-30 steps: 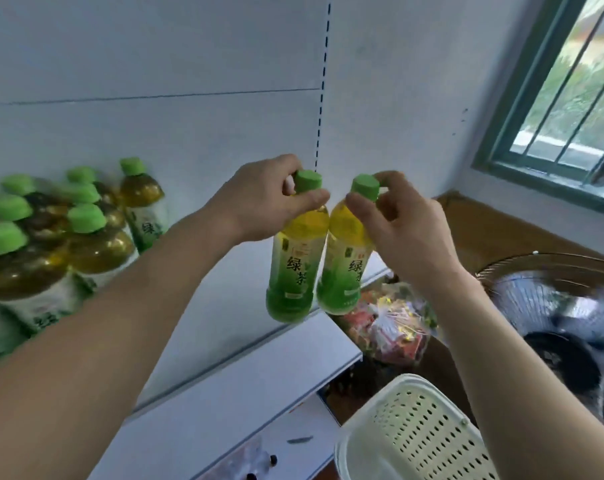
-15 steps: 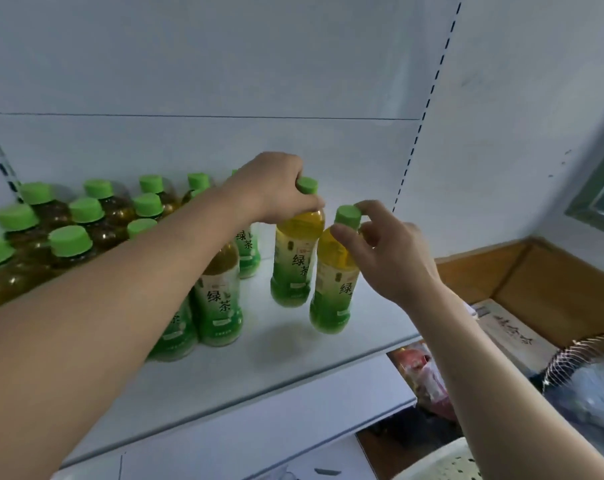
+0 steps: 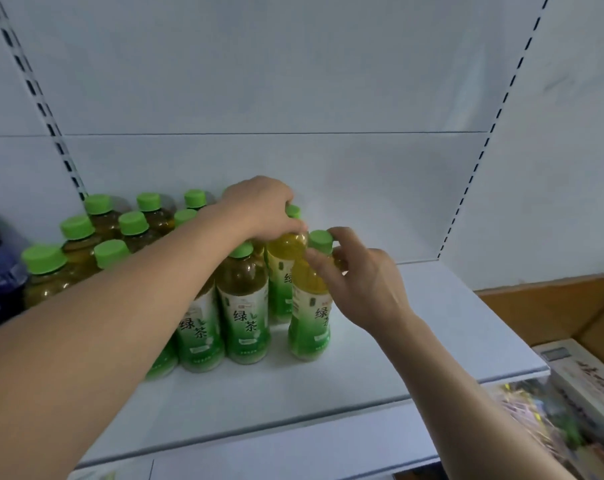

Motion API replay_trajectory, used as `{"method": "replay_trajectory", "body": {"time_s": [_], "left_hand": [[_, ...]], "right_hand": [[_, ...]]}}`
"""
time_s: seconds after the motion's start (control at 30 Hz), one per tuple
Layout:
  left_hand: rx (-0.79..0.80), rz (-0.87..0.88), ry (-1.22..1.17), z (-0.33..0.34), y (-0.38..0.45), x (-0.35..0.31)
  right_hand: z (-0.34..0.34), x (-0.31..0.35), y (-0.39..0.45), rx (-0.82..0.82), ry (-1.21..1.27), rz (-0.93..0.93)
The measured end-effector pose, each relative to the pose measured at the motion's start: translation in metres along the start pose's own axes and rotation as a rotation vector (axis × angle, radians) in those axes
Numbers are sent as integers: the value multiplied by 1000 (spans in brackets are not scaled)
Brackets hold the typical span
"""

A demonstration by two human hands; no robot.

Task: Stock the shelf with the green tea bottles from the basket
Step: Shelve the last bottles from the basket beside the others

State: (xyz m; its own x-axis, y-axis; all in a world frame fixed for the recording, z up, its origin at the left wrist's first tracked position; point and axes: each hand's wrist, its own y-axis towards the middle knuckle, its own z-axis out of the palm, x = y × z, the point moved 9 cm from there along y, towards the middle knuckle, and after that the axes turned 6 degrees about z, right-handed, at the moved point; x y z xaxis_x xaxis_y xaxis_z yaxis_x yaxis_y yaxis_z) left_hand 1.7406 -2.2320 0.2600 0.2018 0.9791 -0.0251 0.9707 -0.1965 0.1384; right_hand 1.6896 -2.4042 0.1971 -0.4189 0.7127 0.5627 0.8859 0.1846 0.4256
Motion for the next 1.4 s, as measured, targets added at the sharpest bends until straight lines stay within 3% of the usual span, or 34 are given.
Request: {"method": "replay_trajectory", "body": {"time_s": [0.23, 0.43, 0.53, 0.8, 1.1, 1.4], "left_hand": [[-15, -22, -7, 2, 9, 14], [63, 39, -42, 9, 10, 10], [111, 73, -51, 8, 10, 7], [21, 89, -59, 0, 12, 8], [23, 135, -103, 2, 14, 7], [62, 84, 7, -2, 15, 11]], "right_hand": [[15, 8, -2, -83, 18, 13], [51, -20, -41, 212, 152, 34], [75, -40, -62, 267, 173, 88], [93, -37, -68, 155, 119, 123], [96, -38, -71, 136, 123, 113], [98, -41, -71, 144, 148, 96]]}}
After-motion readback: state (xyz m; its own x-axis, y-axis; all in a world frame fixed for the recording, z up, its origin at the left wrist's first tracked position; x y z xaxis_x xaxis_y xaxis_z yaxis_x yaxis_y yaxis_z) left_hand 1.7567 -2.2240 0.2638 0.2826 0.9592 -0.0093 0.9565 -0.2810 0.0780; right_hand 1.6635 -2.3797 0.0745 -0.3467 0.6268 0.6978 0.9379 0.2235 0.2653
